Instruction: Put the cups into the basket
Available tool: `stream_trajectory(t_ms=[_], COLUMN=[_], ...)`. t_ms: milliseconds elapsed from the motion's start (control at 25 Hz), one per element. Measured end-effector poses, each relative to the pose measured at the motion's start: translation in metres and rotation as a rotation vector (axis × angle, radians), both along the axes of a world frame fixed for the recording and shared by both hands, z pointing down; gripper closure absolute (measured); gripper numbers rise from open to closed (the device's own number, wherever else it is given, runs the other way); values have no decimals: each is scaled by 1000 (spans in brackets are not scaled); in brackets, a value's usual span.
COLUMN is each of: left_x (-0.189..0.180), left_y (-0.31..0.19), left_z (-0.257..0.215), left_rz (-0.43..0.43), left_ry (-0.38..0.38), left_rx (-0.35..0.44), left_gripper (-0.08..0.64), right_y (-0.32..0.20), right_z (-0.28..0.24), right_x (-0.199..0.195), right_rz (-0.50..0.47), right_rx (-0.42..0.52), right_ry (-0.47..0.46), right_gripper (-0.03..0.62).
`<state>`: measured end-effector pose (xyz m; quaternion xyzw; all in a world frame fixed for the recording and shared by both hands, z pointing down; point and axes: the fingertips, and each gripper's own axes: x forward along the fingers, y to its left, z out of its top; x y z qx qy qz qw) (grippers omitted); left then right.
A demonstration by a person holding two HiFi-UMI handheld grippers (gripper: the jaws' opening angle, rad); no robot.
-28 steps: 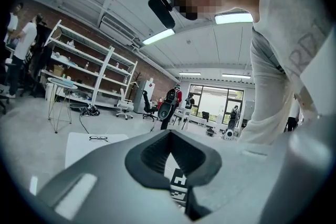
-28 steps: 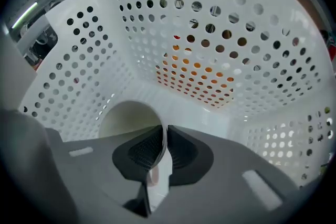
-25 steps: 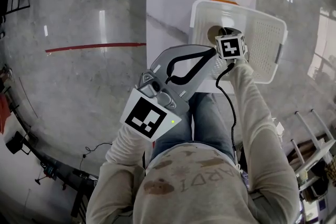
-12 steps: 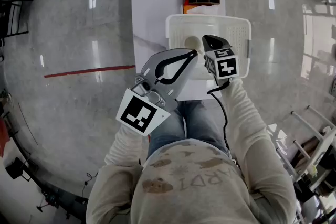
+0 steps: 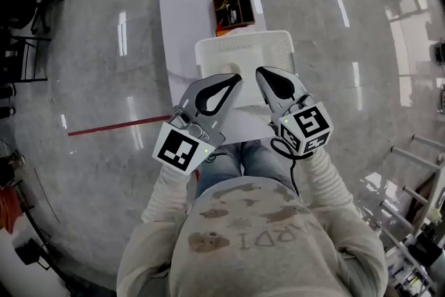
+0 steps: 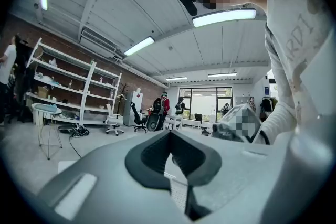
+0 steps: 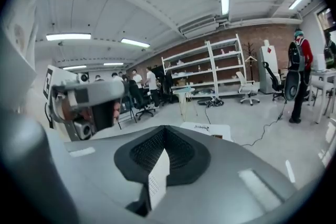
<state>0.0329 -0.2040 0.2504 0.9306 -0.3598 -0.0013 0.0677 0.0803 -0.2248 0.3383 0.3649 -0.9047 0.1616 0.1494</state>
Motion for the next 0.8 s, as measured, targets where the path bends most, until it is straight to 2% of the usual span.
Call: stream_trajectory(t_ms=[200,360,560,800], left_x=[26,45,61,64], left_y=[22,37,55,67], left_z=[-19,-31,-40,-46], left_rz=[10,17,29,24], left_ry=[0,9,16,21], left_rx=[26,36,56,65], left_gripper=[560,560,560,560], right_y=[44,69,82,92], right_z=[-70,-105,-120,-122], right_x=[27,38,46,45], right_rz=[3,-7,-8,-18], right_rx=[143,219,252,239], right_ry=[-77,-102,-115,-127], right_gripper=[565,566,566,566])
